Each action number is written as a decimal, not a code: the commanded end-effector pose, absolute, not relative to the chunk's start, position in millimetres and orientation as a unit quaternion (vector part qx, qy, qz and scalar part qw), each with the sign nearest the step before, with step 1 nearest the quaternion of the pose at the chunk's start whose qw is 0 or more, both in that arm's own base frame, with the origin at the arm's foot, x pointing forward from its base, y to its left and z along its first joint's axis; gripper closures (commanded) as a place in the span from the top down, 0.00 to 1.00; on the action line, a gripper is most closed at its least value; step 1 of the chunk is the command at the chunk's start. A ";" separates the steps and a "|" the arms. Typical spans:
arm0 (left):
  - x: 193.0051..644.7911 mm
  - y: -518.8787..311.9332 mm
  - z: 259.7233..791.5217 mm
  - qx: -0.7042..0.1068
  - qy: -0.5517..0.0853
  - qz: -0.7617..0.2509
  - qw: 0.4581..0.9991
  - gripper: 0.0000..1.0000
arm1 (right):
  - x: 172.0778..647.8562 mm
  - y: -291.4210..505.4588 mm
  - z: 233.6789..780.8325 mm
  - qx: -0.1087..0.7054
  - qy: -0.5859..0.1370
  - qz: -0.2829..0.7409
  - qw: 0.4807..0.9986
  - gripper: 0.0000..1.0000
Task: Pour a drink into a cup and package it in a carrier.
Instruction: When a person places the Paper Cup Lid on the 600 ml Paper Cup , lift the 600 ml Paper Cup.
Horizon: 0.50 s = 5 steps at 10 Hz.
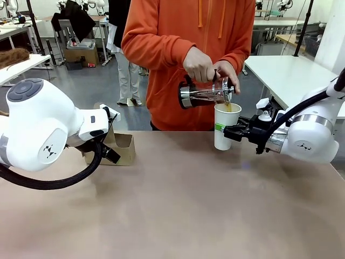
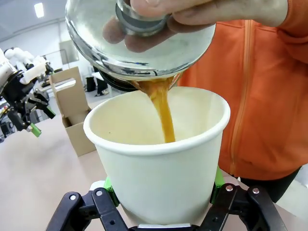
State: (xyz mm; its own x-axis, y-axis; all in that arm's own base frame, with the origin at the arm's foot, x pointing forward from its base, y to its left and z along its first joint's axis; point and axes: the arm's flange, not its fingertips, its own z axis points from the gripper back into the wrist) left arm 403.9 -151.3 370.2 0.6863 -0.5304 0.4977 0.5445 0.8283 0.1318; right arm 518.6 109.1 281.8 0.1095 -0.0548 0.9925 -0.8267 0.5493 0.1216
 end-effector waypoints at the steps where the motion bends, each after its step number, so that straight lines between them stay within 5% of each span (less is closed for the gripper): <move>1: 403.7 -151.2 370.6 -0.014 -0.267 -0.293 0.918 1.00 | 518.0 110.5 283.1 0.370 -0.598 0.298 0.645 0.80; 5: 403.7 -151.2 370.6 -0.014 -0.267 -0.293 0.918 1.00 | 518.0 110.5 283.1 0.370 -0.598 0.298 0.645 0.80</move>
